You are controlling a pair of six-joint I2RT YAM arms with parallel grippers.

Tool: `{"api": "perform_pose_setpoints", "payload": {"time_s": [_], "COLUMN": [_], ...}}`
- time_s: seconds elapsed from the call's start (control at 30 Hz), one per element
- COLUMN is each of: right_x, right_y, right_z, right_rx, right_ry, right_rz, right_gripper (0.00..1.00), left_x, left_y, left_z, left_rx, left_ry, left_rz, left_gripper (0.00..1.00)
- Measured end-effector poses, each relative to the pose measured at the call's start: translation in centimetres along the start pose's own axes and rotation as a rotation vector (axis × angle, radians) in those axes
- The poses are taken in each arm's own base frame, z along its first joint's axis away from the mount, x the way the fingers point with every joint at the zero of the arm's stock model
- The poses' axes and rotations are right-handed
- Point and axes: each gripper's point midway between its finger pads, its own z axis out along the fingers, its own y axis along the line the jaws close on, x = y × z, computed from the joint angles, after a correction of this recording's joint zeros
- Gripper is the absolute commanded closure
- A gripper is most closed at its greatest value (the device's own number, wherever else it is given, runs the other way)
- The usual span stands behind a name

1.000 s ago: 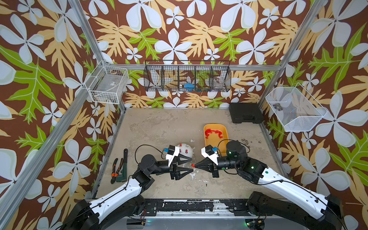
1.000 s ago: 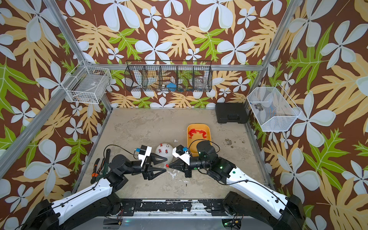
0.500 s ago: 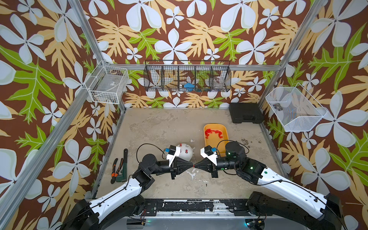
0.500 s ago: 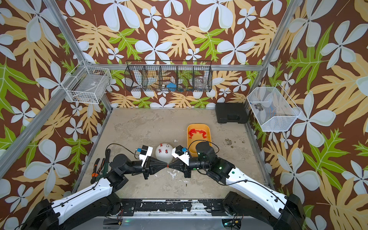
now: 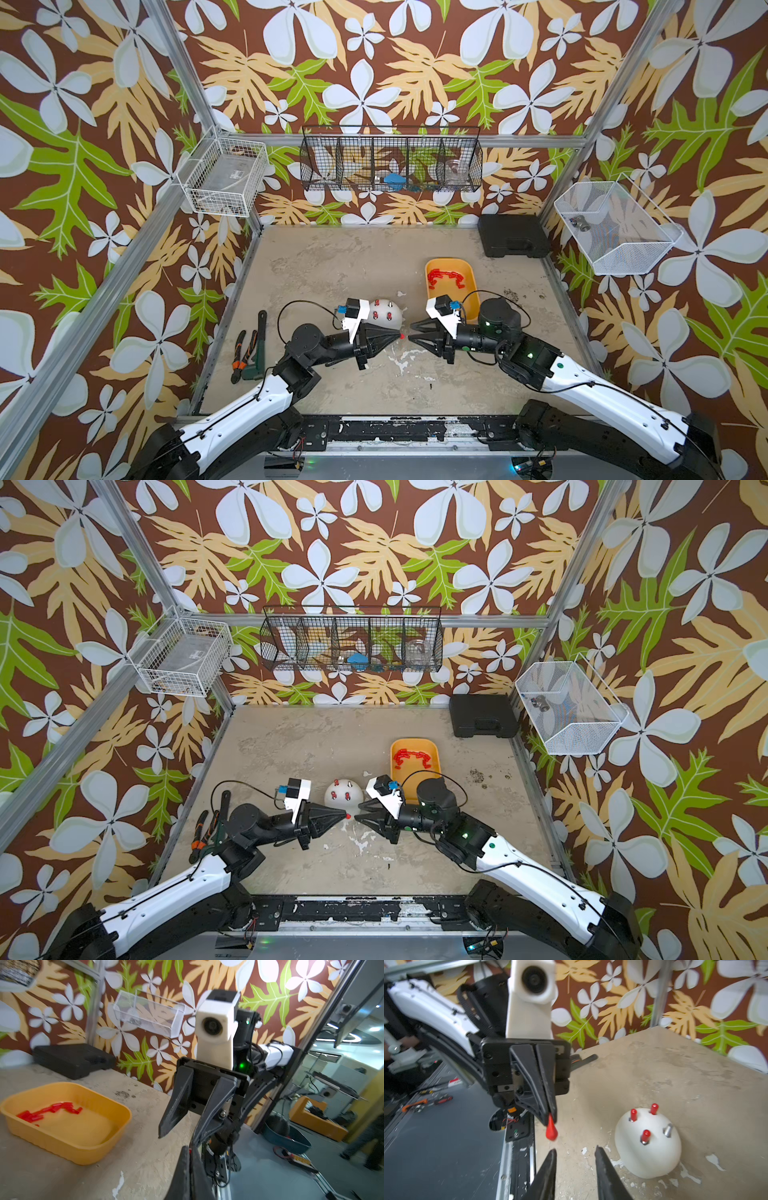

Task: Cover the protruding screws with screw protection sleeves
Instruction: Pick up the screw protection sleeve from the center of the board.

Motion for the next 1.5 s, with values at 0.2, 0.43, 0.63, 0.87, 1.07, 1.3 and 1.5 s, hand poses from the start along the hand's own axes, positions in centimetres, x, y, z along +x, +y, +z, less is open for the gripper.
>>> {"api": "perform_pose_setpoints", "payload": {"time_s": [0.2, 0.43, 0.63, 0.87, 1.07, 1.3, 1.5], "right_x": [-0.1, -5.5, -6.9, -7.2, -6.8, -7.0, -7.3], "right_y": [-7.1, -2.9, 1.1, 2.6, 2.5, 2.7, 3.0], "right_z": [-1.3, -0.1, 0.5, 2.6, 4.1, 4.7, 4.5], "right_rx": [0.071, -0.321, -0.477, -0.471, -0.465, -0.481, -0.496], "right_ry": [-0.277, -0.427, -0.415, -0.342, -0.298, -0.293, -0.307], "right_rz": [0.363, 0.430, 0.357, 0.302, 0.317, 0.319, 0.308], "right_gripper": [0.40, 0.48, 0.48, 0.47, 0.56, 0.69, 0.68], "left_x": [-3.6, -6.2, -7.0, -7.3, -6.9, -6.8, -6.7], "left_y": [2.0, 1.5, 0.9, 0.0, -0.5, -0.6, -0.6], "left_z": [-2.1, -2.9, -3.0, -2.8, -2.5, -2.1, -2.1], "left_rx": [-0.137, -0.102, -0.067, -0.034, 0.002, 0.017, 0.021], "left_ry": [-0.276, -0.433, -0.463, -0.452, -0.425, -0.411, -0.411], "left_rz": [-0.057, -0.093, -0.095, -0.063, -0.054, -0.052, -0.050], "left_gripper": [1.00, 1.00, 1.00, 1.00, 1.00, 1.00, 1.00]}}
